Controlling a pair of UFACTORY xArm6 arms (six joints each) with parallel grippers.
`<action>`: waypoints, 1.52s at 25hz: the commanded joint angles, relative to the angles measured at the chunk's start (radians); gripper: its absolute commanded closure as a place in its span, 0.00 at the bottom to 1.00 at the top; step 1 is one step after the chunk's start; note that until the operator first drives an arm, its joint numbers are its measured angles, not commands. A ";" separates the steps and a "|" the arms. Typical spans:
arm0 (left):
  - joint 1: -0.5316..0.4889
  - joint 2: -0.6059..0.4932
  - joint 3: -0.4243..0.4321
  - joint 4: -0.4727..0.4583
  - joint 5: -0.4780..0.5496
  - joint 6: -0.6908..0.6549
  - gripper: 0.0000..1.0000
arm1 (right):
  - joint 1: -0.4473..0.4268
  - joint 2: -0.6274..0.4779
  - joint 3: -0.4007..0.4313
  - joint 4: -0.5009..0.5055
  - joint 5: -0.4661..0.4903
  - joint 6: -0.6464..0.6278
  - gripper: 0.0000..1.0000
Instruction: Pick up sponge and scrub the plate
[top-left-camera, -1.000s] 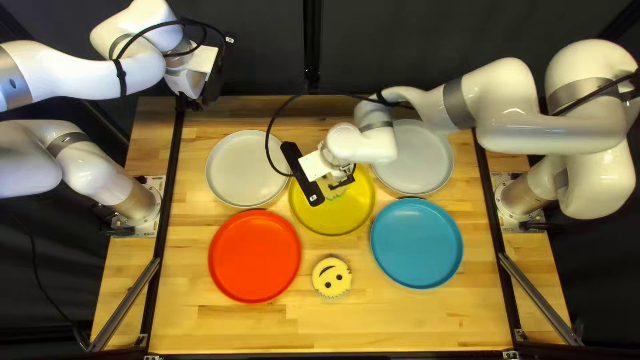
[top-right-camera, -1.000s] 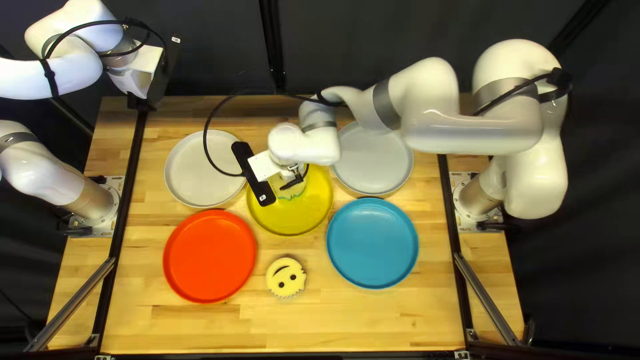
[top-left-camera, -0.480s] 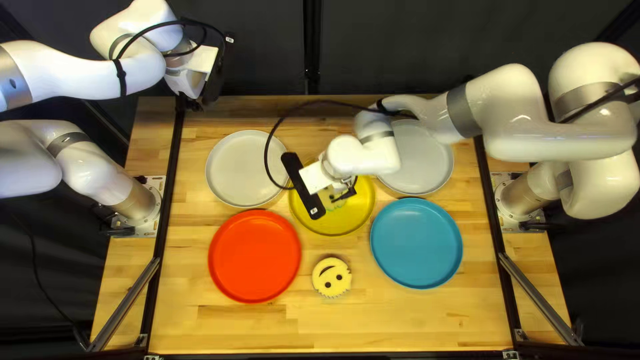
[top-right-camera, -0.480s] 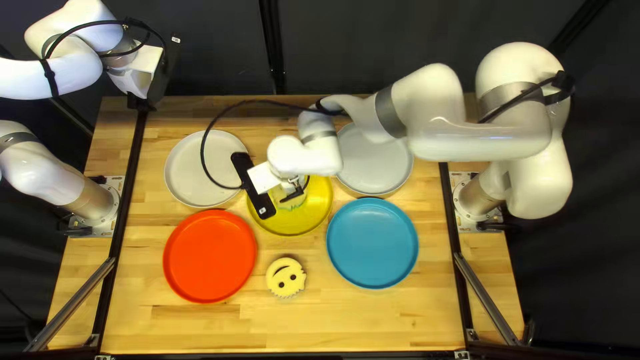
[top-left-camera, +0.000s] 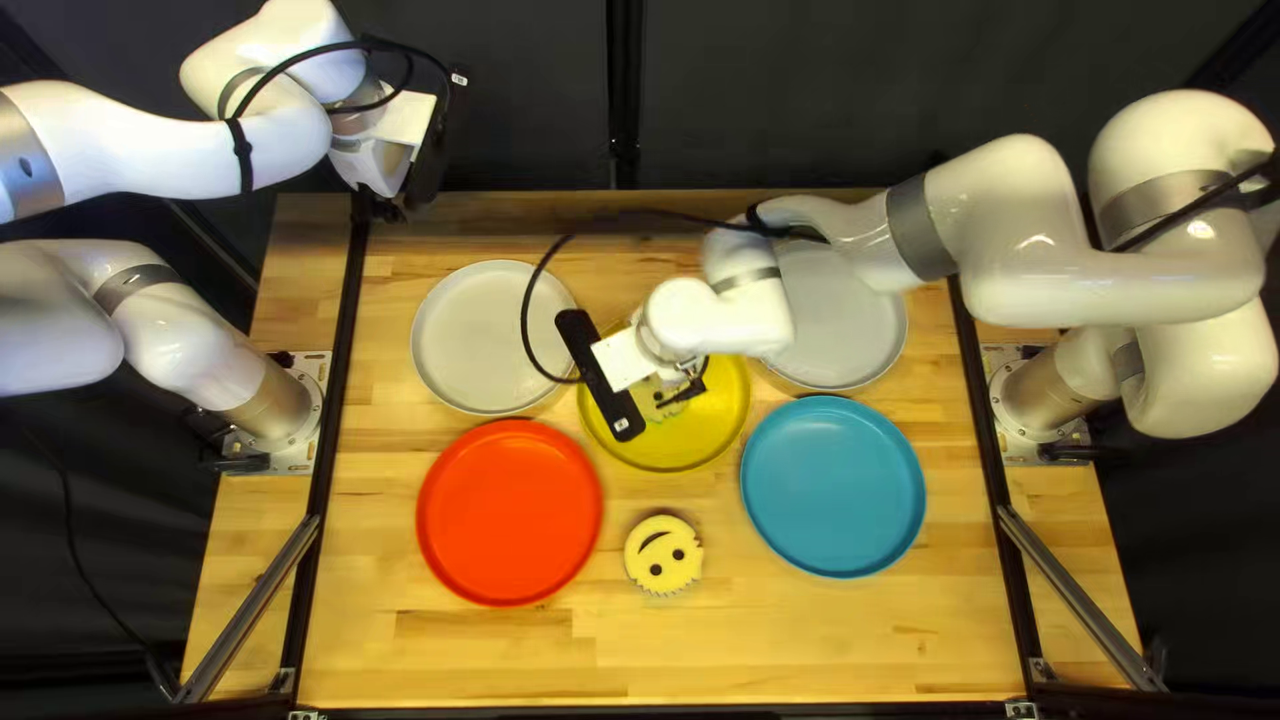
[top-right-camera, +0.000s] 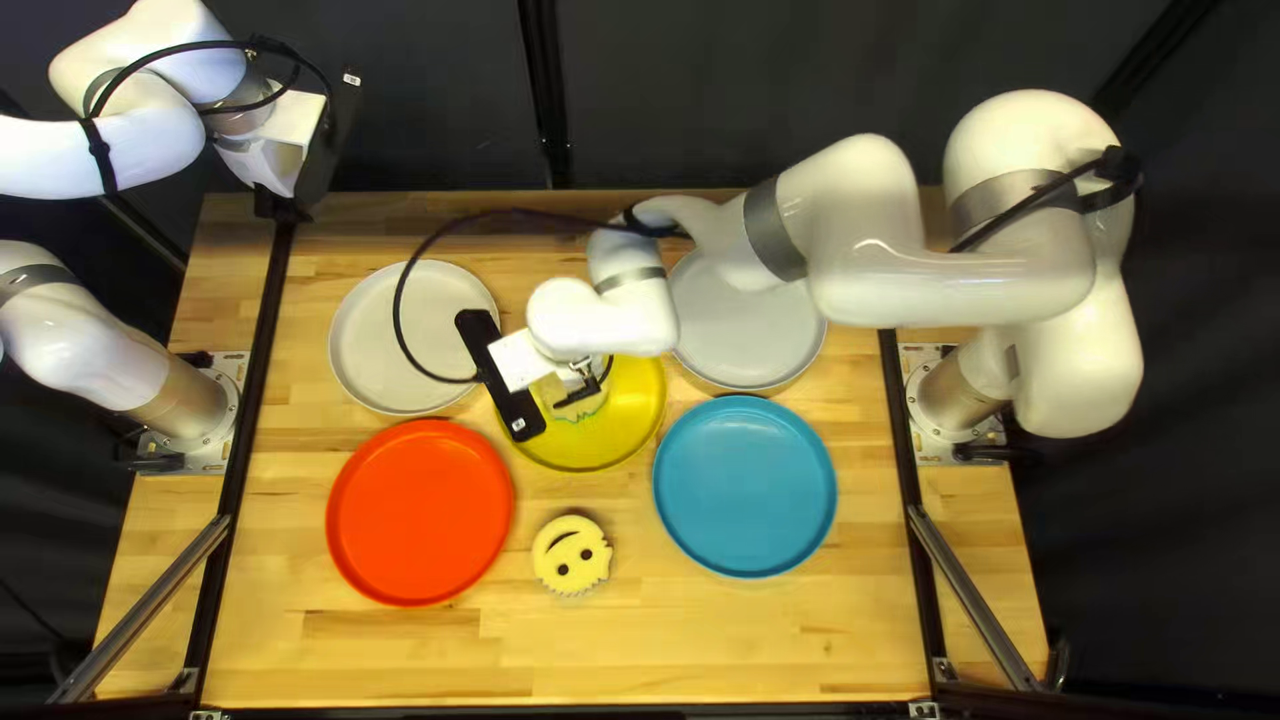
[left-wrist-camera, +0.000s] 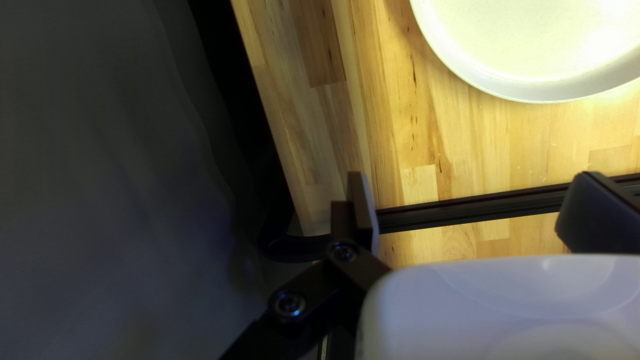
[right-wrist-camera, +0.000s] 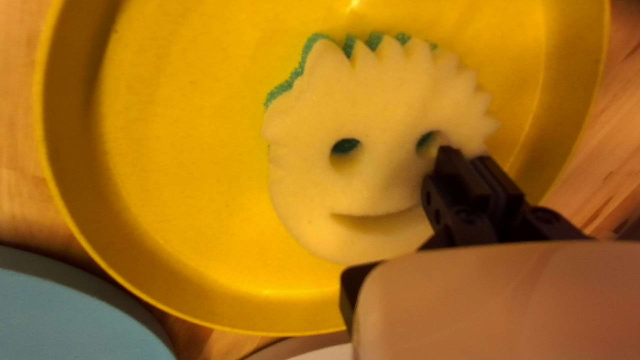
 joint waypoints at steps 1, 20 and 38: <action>0.000 0.000 0.000 0.000 0.000 0.000 0.00 | -0.036 0.002 -0.019 0.073 0.015 -0.026 1.00; 0.000 0.000 0.000 0.000 0.000 0.000 0.00 | 0.135 -0.081 0.111 -0.018 -0.017 0.118 1.00; 0.000 0.000 0.000 0.000 0.000 0.000 0.00 | 0.131 0.010 -0.042 -0.044 0.039 0.096 1.00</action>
